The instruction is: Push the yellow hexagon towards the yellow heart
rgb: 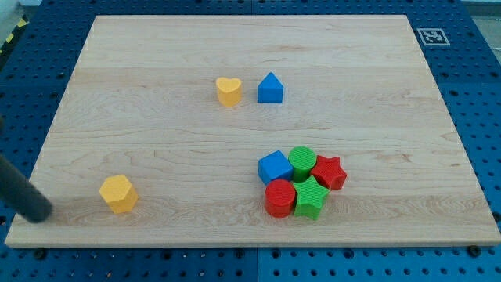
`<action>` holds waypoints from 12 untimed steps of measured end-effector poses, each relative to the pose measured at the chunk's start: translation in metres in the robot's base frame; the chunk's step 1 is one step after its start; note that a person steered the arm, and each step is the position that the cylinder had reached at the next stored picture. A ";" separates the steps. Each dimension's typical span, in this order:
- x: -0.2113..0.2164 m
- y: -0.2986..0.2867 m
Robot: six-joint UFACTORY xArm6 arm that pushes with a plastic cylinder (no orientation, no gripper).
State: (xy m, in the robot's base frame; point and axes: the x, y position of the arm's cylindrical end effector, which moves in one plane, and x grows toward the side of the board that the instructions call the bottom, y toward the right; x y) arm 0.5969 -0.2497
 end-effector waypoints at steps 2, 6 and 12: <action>0.002 0.065; -0.092 0.110; -0.161 0.123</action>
State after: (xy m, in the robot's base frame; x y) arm 0.4359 -0.1270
